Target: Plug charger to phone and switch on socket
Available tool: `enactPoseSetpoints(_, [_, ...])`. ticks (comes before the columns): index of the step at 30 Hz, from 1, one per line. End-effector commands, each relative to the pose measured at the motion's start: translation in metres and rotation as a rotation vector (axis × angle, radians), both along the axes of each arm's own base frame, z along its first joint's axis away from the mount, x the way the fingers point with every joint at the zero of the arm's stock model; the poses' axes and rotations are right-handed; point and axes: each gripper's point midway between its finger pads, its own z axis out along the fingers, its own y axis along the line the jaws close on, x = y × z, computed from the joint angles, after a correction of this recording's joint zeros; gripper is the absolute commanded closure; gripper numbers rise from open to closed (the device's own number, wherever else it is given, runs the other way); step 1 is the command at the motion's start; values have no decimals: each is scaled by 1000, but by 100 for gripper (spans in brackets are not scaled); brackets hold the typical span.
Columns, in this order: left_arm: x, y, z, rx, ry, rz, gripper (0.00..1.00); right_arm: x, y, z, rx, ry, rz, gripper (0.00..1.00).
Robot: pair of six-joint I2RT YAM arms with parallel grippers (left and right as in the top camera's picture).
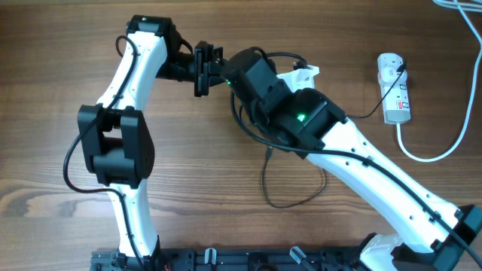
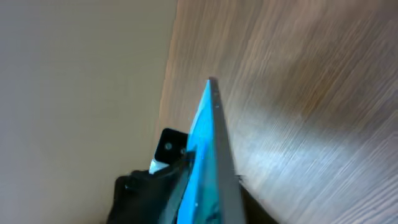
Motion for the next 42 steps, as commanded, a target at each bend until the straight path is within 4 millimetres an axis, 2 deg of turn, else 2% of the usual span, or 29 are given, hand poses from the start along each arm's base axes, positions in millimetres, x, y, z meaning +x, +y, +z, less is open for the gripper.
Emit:
enactPoseSetpoints(1, [-2,-1,20,-29,-46,6,96,6,-8,7,-250,-71,146,15])
enactPoseSetpoints(3, [3,2,19,-35,-92,15,96,5,-16,17,-352,-110,200,0])
enactPoseSetpoints(4, [9,7,17,-38,-136,27,96,1,-21,28,-434,-138,280,0])
enactPoseSetpoints(7, [20,18,10,-11,-214,47,96,-10,-31,39,-509,-151,385,0])
enactPoseSetpoints(9, [25,32,-12,111,-256,44,96,-20,-51,42,-599,-125,467,0])
enactPoseSetpoints(11, [28,46,-33,236,-276,34,96,-28,-66,35,-654,-71,524,0])
enactPoseSetpoints(15, [38,81,-73,487,-331,21,96,-43,-80,-5,-751,86,777,0])
enactPoseSetpoints(18, [42,98,-90,605,-349,12,96,-41,-92,-52,-755,215,813,0])
enactPoseSetpoints(21, [41,111,-105,719,-353,-15,96,-46,-85,-93,-681,301,874,0])
enactPoseSetpoints(25, [41,143,-130,956,-273,-12,96,-57,-71,-140,-604,392,957,1])
enactPoseSetpoints(26, [42,150,-134,1000,-261,-10,96,-60,-70,-149,-595,412,968,9])
enactPoseSetpoints(27, [42,152,-135,1017,-266,-11,96,-63,-71,-161,-590,441,976,13])
enactPoseSetpoints(30, [43,154,-136,1028,-269,-12,96,-75,-75,-193,-555,567,946,35])
enactPoseSetpoints(34, [44,154,-136,1028,-273,-9,96,-90,-68,-230,-502,658,985,47])
enactPoseSetpoints(39, [44,154,-136,1028,-272,-10,96,-92,-53,-259,-541,684,1028,47])
enactPoseSetpoints(42, [43,154,-136,1028,-269,-12,96,-90,-49,-272,-541,691,1030,50])
